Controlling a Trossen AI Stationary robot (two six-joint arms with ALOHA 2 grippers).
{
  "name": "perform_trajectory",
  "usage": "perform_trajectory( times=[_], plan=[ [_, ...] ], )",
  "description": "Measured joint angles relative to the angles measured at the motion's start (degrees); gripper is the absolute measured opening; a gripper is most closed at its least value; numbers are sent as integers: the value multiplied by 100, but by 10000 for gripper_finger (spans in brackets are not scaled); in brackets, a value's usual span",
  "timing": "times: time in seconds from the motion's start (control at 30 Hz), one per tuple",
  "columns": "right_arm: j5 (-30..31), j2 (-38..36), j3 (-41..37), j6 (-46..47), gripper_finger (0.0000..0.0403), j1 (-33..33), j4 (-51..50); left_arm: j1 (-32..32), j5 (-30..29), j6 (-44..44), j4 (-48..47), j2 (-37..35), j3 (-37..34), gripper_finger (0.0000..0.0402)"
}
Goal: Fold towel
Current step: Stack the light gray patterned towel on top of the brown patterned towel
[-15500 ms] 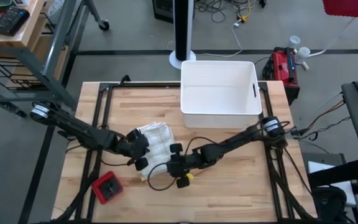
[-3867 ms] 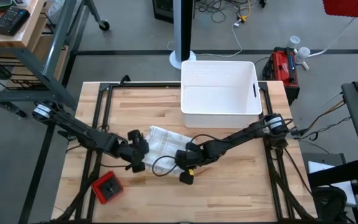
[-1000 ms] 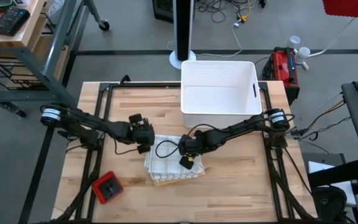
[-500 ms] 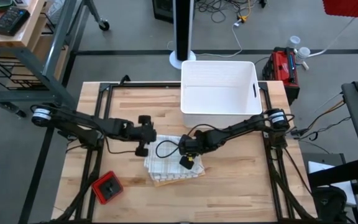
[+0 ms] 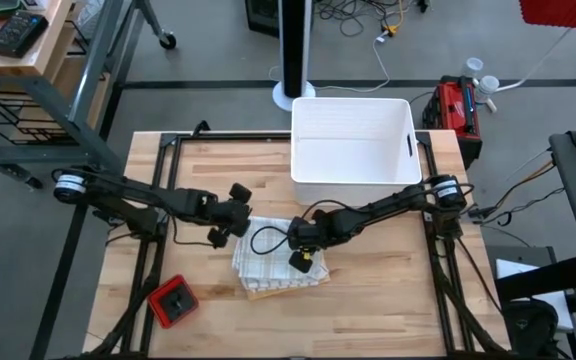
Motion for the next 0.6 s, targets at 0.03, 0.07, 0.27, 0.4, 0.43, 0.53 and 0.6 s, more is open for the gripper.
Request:
perform_trajectory(
  times=[0.03,0.07,0.27,0.4,0.43,0.53,0.6],
  plan=[
    [-1,0,0,0,0,0,0,17,2,65,69,36,0,103],
    [0,-1,0,0,0,0,0,32,9,137,128,78,0,101],
    [1,-2,0,-2,0,2,2,125,83,397,346,316,0,86],
    [-9,-6,0,-49,0,2,4,154,164,445,325,411,-22,87],
    [-9,-9,0,-55,0,2,5,156,166,446,303,415,-22,89],
    [-19,-9,0,-55,0,0,7,163,157,504,181,404,-26,96],
    [-21,-9,0,-55,0,0,11,169,121,585,51,372,-33,100]
  ],
)
